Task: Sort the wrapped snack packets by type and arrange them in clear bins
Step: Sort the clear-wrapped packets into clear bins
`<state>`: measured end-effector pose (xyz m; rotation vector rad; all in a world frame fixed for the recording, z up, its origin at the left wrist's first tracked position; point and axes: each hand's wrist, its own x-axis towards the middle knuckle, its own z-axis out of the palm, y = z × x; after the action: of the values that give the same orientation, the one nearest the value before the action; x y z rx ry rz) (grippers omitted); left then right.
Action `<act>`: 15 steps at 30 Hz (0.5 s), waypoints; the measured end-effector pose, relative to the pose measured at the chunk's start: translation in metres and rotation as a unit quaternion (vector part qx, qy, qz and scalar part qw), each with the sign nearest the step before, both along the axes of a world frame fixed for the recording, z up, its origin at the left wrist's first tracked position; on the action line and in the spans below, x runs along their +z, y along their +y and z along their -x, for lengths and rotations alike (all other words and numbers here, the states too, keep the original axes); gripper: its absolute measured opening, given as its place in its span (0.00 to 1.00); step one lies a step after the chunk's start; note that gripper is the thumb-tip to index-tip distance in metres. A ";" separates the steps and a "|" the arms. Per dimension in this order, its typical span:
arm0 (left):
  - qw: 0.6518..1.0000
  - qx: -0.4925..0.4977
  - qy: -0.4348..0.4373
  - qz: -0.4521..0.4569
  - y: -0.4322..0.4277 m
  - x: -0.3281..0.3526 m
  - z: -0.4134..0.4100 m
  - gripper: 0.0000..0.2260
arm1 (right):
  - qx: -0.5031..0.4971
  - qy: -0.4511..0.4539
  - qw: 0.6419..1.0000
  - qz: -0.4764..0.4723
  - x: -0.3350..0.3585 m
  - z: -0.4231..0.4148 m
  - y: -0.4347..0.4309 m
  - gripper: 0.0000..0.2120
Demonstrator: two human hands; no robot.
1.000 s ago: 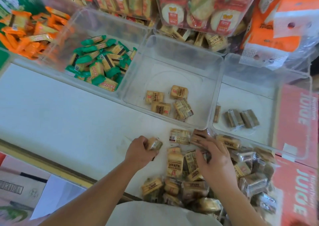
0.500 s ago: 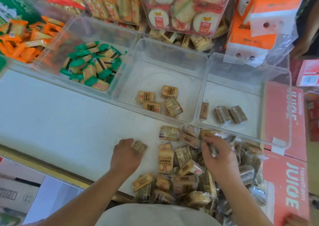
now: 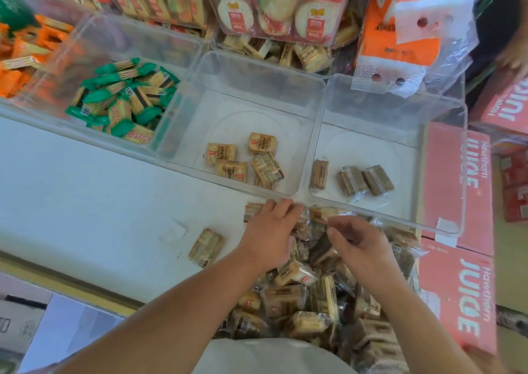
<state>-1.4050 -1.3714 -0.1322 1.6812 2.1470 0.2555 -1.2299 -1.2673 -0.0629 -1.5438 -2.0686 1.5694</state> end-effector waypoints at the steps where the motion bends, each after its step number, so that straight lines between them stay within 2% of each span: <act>1: 1.000 -0.001 0.001 -0.006 -0.001 -0.001 0.000 0.32 | 0.010 0.003 1.000 -0.002 -0.001 0.001 0.001 0.08; 4: 0.999 0.012 -0.044 -0.001 -0.003 -0.007 0.000 0.31 | 0.060 0.012 0.998 -0.023 -0.006 0.009 -0.003 0.10; 6: 0.995 0.046 -0.087 -0.001 -0.006 -0.004 0.001 0.30 | 0.081 0.023 0.996 -0.039 -0.010 0.014 -0.009 0.15; 9: 0.981 0.138 -0.128 -0.059 -0.019 0.017 0.002 0.30 | 0.110 0.051 0.992 -0.019 -0.009 0.019 -0.015 0.24; 11: 0.947 0.221 -0.217 -0.087 -0.034 0.041 -0.001 0.28 | 0.123 0.059 0.990 0.029 0.002 0.022 -0.013 0.30; 13: 0.886 0.302 -0.336 -0.101 -0.047 0.064 -0.004 0.21 | 0.139 0.075 0.983 0.088 0.015 0.027 -0.010 0.35; 15: 0.821 0.352 -0.438 -0.098 -0.056 0.082 -0.004 0.19 | 0.144 0.102 0.974 0.143 0.022 0.034 -0.007 0.35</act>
<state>-1.4014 -1.4276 -0.0502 0.5122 1.8778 1.2191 -1.2634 -1.2744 -0.0409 -1.1248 -2.0954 2.1107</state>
